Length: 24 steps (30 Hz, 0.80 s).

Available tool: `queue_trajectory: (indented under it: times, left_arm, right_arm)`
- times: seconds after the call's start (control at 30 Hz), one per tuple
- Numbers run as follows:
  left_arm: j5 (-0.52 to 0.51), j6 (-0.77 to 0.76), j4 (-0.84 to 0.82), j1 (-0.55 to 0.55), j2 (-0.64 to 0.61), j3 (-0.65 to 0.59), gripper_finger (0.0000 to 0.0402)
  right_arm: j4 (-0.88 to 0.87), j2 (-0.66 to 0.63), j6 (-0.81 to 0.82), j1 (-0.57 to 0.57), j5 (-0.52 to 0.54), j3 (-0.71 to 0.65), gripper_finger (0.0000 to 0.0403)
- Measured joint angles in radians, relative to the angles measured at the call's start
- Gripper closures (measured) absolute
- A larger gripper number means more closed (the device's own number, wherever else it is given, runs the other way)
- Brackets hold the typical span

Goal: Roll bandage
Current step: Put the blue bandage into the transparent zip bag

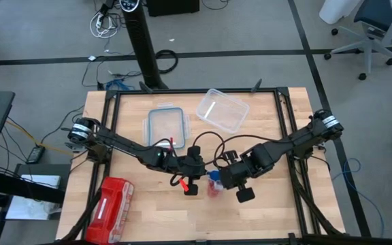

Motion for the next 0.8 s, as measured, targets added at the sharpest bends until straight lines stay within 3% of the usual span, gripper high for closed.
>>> queue_trajectory:
  times: [0.4, 0.8]
  left_arm:
    - [-0.027, -0.024, 0.005, 0.0, 0.0, -0.001, 0.0401]
    - [-0.044, -0.048, -0.033, 0.0, 0.0, -0.024, 0.0401]
  right_arm:
    - [-0.085, -0.003, 0.061, -0.001, 0.008, 0.066, 0.0333]
    - [0.07, 0.002, 0.052, -0.03, 0.085, 0.068, 0.0343]
